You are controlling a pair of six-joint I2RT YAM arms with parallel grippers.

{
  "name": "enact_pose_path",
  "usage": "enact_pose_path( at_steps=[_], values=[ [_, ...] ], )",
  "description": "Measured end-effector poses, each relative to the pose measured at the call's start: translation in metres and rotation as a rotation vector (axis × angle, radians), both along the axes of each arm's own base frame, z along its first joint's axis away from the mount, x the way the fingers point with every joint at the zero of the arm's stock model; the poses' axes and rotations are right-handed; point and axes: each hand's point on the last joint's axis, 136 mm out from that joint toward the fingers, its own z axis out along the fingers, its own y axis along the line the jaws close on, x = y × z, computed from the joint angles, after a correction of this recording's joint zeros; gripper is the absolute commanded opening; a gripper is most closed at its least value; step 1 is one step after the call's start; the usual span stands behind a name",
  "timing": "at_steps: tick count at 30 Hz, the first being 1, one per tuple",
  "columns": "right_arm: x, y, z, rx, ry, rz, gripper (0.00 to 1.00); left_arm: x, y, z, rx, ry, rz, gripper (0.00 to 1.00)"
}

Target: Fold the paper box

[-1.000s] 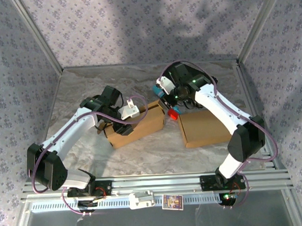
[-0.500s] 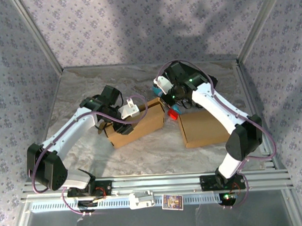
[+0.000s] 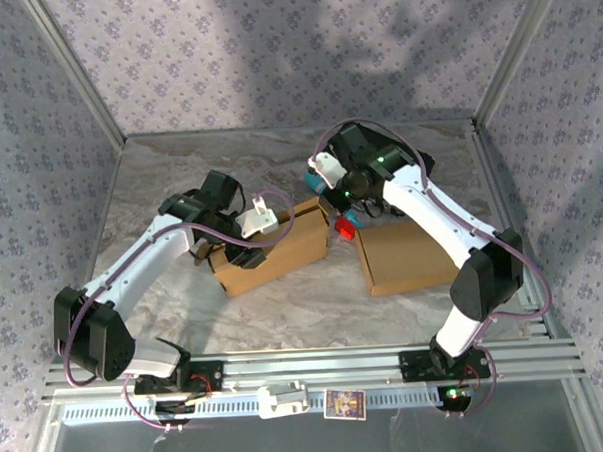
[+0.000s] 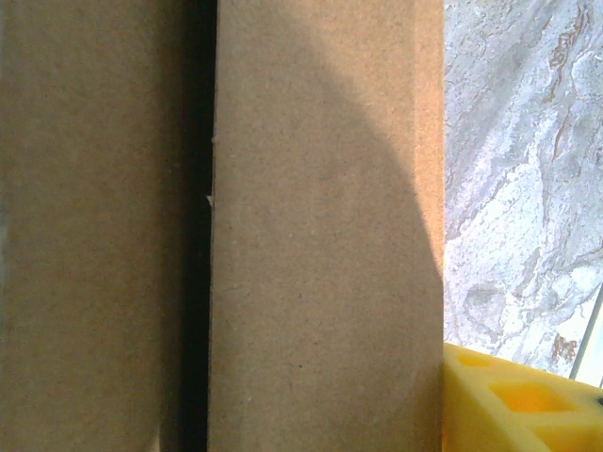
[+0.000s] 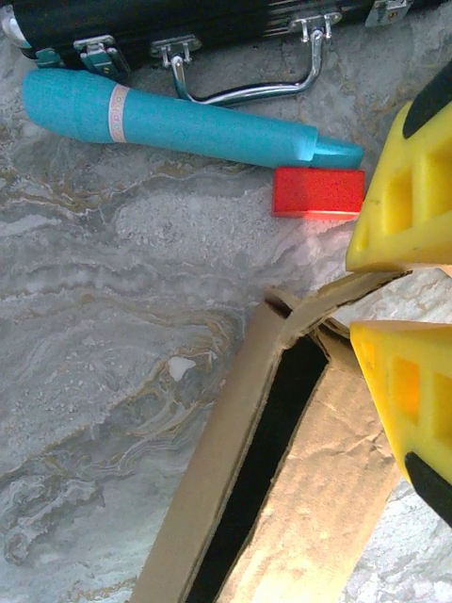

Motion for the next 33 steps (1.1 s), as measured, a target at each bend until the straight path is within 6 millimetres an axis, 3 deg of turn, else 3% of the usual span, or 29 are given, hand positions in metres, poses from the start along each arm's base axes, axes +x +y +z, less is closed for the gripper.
enact_pose_path(
  at_steps=[6, 15, 33],
  values=[
    [0.003, 0.002, -0.009, -0.008, 0.019, 0.005, 0.21, 0.000, 0.000, 0.000, 0.000, 0.000, -0.002, 0.60],
    [0.002, 0.005, -0.010, -0.011, 0.021, 0.017, 0.00, 0.001, -0.001, 0.000, -0.001, -0.001, -0.002, 0.60],
    [-0.018, -0.002, 0.001, 0.000, 0.161, -0.132, 0.00, 0.002, -0.006, 0.002, -0.018, 0.004, -0.024, 0.50]
  ],
)
